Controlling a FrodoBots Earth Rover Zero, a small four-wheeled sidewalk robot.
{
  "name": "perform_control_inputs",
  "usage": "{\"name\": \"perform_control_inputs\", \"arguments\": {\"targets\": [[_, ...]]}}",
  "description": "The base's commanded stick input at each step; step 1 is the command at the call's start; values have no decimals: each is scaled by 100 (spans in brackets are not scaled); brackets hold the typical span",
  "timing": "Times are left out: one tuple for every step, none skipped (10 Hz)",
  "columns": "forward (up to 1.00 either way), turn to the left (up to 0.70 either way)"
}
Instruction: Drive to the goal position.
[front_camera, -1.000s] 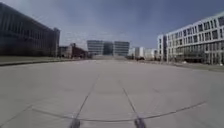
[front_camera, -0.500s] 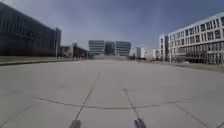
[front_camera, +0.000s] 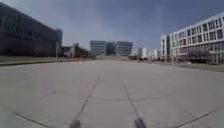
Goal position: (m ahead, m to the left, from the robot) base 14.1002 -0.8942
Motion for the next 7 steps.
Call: {"name": "perform_control_inputs", "arguments": {"targets": [[100,0],[100,0],[100,0],[100,0],[100,0],[100,0],[100,0]]}}
